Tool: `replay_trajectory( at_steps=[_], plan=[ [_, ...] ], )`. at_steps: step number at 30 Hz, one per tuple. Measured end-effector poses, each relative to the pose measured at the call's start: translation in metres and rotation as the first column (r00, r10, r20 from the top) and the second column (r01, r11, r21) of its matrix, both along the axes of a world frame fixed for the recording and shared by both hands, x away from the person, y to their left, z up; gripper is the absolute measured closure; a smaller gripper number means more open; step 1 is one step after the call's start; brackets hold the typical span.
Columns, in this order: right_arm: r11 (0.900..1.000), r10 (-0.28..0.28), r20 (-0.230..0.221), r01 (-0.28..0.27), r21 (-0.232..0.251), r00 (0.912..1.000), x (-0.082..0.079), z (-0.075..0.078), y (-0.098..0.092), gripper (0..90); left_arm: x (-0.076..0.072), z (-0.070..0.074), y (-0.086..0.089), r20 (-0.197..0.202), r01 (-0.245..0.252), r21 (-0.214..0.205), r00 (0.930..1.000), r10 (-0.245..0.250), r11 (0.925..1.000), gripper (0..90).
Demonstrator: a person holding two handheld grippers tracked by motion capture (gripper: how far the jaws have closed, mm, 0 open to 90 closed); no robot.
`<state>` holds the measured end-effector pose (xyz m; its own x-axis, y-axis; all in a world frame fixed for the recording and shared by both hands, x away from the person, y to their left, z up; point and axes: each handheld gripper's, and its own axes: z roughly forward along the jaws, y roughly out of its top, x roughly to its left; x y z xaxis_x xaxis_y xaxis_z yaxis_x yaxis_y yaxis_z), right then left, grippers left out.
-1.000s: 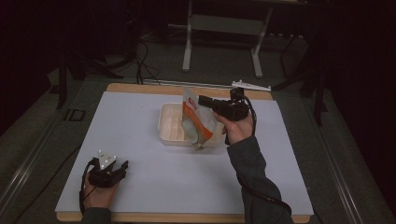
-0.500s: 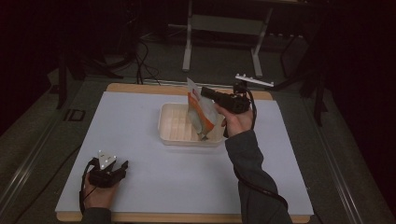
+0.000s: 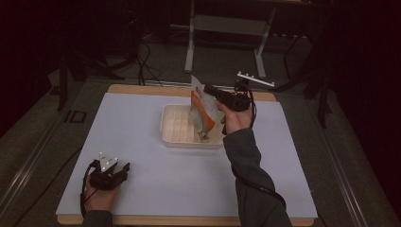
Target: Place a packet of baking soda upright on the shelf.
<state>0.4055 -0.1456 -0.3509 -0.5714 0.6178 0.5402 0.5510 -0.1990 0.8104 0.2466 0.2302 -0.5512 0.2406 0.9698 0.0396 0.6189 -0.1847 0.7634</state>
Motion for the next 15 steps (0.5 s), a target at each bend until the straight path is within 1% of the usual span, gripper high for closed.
replay_trajectory(
  at_steps=[2, 10, 15],
  plan=[
    [0.9999, -0.014, -0.003, 0.014, 0.003, 0.9999, 0.001, -0.001, 0.001, 90.0, 0.0, 0.0, 0.0, 0.0, 0.0, 0.0, 1.0, 0.0, 1.0, 50.6],
    [0.9973, -0.06, -0.022, 0.061, 0.041, 0.9979, 0.006, -0.005, 0.007, 90.0, 0.0, 0.0, 0.0, -0.001, 0.0, -0.002, 1.0, 0.0, 1.0, 50.6],
    [0.9945, -0.076, -0.033, 0.078, 0.069, 0.9965, 0.006, -0.008, 0.013, 90.0, 0.0, 0.0, 0.0, -0.001, 0.0, -0.002, 1.0, 0.0, 1.0, 50.6]
  ],
)
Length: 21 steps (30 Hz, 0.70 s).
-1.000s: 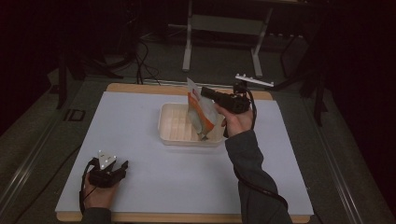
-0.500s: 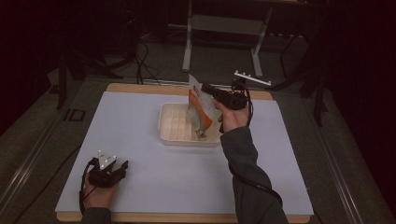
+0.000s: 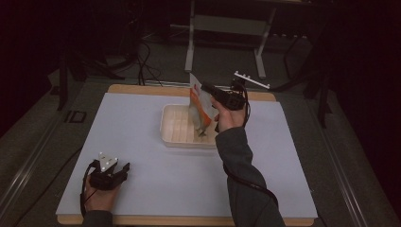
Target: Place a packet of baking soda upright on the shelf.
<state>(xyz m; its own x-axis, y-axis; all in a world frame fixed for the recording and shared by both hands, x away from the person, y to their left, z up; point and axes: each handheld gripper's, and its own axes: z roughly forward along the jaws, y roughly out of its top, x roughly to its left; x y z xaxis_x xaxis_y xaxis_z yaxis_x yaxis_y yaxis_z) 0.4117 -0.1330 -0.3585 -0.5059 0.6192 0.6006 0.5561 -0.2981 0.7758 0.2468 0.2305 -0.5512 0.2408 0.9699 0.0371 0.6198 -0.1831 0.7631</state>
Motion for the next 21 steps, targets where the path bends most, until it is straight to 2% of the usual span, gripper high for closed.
replay_trajectory(
  at_steps=[6, 11, 14, 17, 21],
  plan=[
    [0.9998, -0.019, -0.009, 0.019, 0.007, 0.9998, 0.0, -0.005, 0.007, 90.0, 0.0, 0.0, 0.0, 0.002, 0.001, -0.001, 1.0, -0.001, 1.0, 50.5],
    [0.998, -0.063, 0.001, 0.063, 0.001, 0.998, -0.005, -0.009, 0.001, 90.0, 0.0, 0.0, 0.0, 0.001, 0.0, 0.001, 1.0, 0.0, 1.0, 50.5],
    [0.9957, -0.085, 0.024, 0.086, -0.036, 0.9961, -0.01, -0.01, 0.0, 90.0, 0.0, 0.0, 0.0, 0.0, -0.001, 0.001, 1.0, 0.001, 1.0, 50.6],
    [0.9895, -0.103, 0.048, 0.108, -0.097, 0.9935, -0.013, -0.015, 0.001, 90.0, 0.0, 0.0, -0.001, 0.0, -0.001, 0.002, 1.0, 0.001, 1.0, 50.5],
    [0.9897, -0.097, 0.045, 0.101, -0.101, 0.9943, -0.009, -0.023, 0.001, 90.0, 0.0, 0.0, 0.0, 0.0, -0.001, 0.001, 1.0, 0.001, 1.0, 50.5]
  ],
)
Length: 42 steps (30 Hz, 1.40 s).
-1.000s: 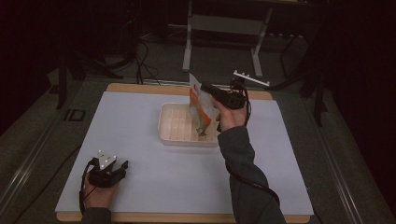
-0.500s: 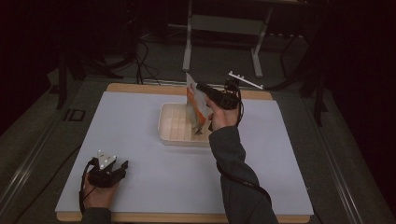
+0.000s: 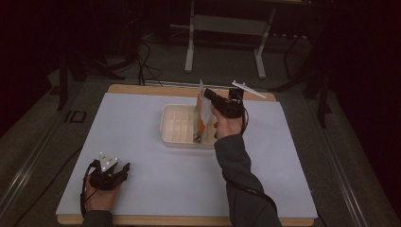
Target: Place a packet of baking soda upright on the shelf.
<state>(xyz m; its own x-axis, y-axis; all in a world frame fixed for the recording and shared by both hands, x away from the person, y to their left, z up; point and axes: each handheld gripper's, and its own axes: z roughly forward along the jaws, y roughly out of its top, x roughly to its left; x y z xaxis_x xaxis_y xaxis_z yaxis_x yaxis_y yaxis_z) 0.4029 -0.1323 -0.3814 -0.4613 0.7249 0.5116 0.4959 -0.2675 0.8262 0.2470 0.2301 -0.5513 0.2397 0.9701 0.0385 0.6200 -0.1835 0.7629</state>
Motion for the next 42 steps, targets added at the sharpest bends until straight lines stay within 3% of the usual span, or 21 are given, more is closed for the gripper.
replay_trajectory(
  at_steps=[3, 6, 9, 11, 17, 20, 24, 29, 34, 42],
  plan=[
    [1.0, 0.004, 0.026, -0.004, -0.004, 0.9996, 0.002, 0.0, 0.002, 90.0, 0.0, 0.0, 0.0, 0.0, 0.001, -0.001, 1.0, -0.001, 1.0, 50.6],
    [0.9993, 0.023, 0.1, -0.026, 0.028, 0.9947, -0.001, 0.011, 0.002, 90.0, 0.0, 0.0, 0.0, -0.001, 0.002, -0.001, 1.0, -0.002, 1.0, 50.6],
    [0.9995, 0.018, 0.106, -0.016, -0.026, 0.9942, -0.004, 0.027, 0.006, 90.0, 0.0, 0.0, 0.0, 0.001, 0.002, -0.002, 1.0, -0.002, 1.0, 50.5],
    [0.9986, 0.024, 0.1, -0.019, -0.049, 0.9947, -0.007, 0.029, 0.008, 90.0, 0.0, 0.0, 0.0, 0.001, 0.002, -0.003, 1.0, -0.002, 1.0, 50.4],
    [0.9922, 0.059, 0.04, -0.054, -0.113, 0.9975, -0.01, 0.008, 0.008, 90.0, 0.0, 0.0, 0.0, 0.0, 0.001, -0.001, 1.0, -0.001, 1.0, 50.4],
    [0.9913, 0.078, 0.053, -0.071, -0.11, 0.9955, -0.018, -0.002, 0.005, 81.4, 0.0, 0.0, 0.0, 0.0, 0.002, 0.001, 1.0, -0.002, 1.0, 50.4],
    [0.9897, 0.098, 0.087, -0.088, -0.112, 0.9914, -0.032, -0.006, 0.002, 78.7, 0.0, 0.0, 0.0, 0.001, 0.0, 0.002, 1.0, 0.0, 1.0, 50.3],
    [0.9793, 0.115, 0.133, -0.09, -0.182, 0.9844, -0.052, -0.007, 0.004, 73.6, 0.0, 0.0, -0.001, -0.001, 0.002, 0.007, 1.0, -0.002, 1.0, 50.1],
    [0.9585, 0.119, 0.129, -0.08, -0.274, 0.9844, -0.06, -0.016, 0.011, 73.7, 0.0, 0.0, -0.001, 0.002, -0.002, 0.003, 1.0, 0.002, 1.0, 50.0],
    [0.936, 0.105, 0.014, -0.094, -0.339, 0.9944, -0.052, -0.054, 0.018, 83.0, 0.0, 0.0, -0.001, 0.0, 0.0, 0.004, 1.0, 0.0, 1.0, 50.0]
  ],
)
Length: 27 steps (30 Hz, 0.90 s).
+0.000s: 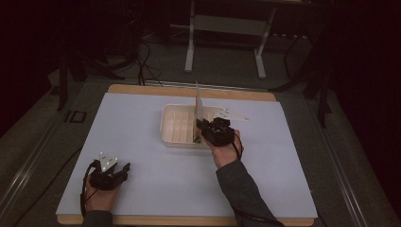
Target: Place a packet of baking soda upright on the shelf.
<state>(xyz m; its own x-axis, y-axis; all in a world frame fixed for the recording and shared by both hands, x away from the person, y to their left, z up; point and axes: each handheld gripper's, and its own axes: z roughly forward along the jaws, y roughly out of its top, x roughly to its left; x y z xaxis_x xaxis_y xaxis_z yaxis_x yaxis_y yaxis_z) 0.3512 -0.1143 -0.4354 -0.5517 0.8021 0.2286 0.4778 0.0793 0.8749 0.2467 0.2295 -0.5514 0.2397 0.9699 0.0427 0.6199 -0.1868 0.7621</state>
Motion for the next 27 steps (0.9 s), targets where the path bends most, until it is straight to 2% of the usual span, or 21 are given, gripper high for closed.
replay_trajectory(
  at_steps=[2, 3, 5, 9, 13, 15, 18, 22, 24, 26, 27],
  plan=[
    [0.9995, -0.009, -0.016, 0.009, -0.032, 0.9998, 0.001, -0.009, 0.003, 87.3, 0.0, 0.0, 0.0, 0.0, 0.0, 0.001, 1.0, 0.0, 1.0, 50.0],
    [0.9994, -0.01, -0.017, 0.009, -0.032, 0.9998, 0.001, -0.013, 0.003, 89.0, 0.0, 0.0, 0.0, 0.0, 0.001, 0.001, 1.0, -0.001, 1.0, 50.0],
    [0.9995, -0.016, -0.017, 0.016, -0.028, 0.9997, -0.001, -0.017, 0.004, 89.7, 0.0, 0.0, 0.0, 0.0, 0.0, 0.0, 1.0, 0.0, 1.0, 50.0],
    [0.9983, -0.016, -0.001, 0.015, -0.056, 0.9999, -0.004, -0.019, 0.006, 90.0, 0.0, 0.0, 0.0, 0.0, 0.001, 0.004, 1.0, -0.001, 1.0, 50.0],
    [0.9974, -0.01, -0.013, 0.009, -0.072, 0.9999, -0.005, -0.024, 0.008, 90.0, 0.0, 0.0, 0.0, 0.0, 0.001, 0.003, 1.0, -0.001, 1.0, 50.0],
    [0.9963, -0.007, -0.027, 0.005, -0.085, 0.9996, -0.005, -0.031, 0.009, 90.0, 0.0, 0.0, 0.0, 0.0, -0.001, 0.002, 1.0, 0.001, 1.0, 50.0],
    [0.9972, 0.0, -0.036, -0.003, -0.075, 0.9993, -0.007, -0.038, 0.009, 90.0, 0.0, 0.0, 0.0, -0.002, 0.0, 0.003, 1.0, 0.0, 1.0, 50.0],
    [0.9965, 0.003, -0.038, -0.006, -0.083, 0.9993, -0.007, -0.039, 0.009, 90.0, 0.0, 0.0, 0.0, -0.001, 0.0, 0.003, 1.0, 0.0, 1.0, 50.0],
    [0.9963, 0.007, -0.046, -0.011, -0.085, 0.9989, -0.006, -0.037, 0.009, 88.6, 0.0, 0.0, 0.0, -0.002, 0.001, 0.002, 1.0, -0.001, 1.0, 50.0],
    [0.996, 0.011, -0.051, -0.016, -0.088, 0.9986, -0.006, -0.037, 0.007, 79.5, 0.0, 0.0, 0.0, -0.001, -0.001, 0.001, 1.0, 0.001, 1.0, 49.9],
    [0.996, 0.011, -0.051, -0.016, -0.088, 0.9986, -0.006, -0.037, 0.007, 79.5, 0.0, 0.0, 0.0, -0.001, -0.001, 0.001, 1.0, 0.001, 1.0, 50.0]
  ],
)
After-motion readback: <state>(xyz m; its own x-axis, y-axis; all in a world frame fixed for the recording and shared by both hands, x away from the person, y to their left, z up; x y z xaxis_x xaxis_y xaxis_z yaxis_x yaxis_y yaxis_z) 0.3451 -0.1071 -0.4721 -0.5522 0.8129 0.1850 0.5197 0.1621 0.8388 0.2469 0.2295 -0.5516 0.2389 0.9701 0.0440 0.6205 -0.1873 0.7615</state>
